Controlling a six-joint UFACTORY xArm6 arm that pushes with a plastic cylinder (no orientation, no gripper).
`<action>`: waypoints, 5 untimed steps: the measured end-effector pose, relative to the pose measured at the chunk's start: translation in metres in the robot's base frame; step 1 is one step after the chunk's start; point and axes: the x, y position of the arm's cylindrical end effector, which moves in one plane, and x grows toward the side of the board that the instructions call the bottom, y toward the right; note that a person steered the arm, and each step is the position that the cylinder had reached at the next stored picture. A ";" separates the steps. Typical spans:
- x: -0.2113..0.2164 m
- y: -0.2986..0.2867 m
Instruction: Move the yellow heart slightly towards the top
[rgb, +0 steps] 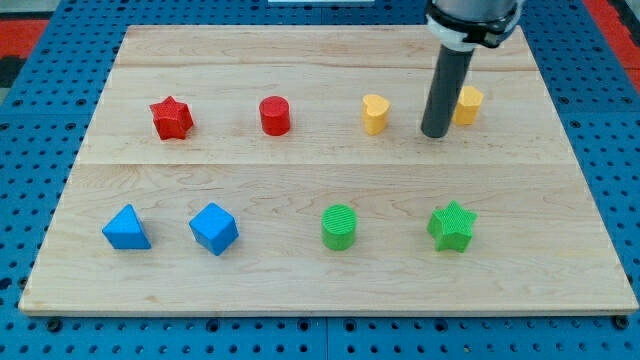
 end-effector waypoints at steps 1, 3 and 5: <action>0.000 -0.018; 0.016 -0.026; -0.022 -0.065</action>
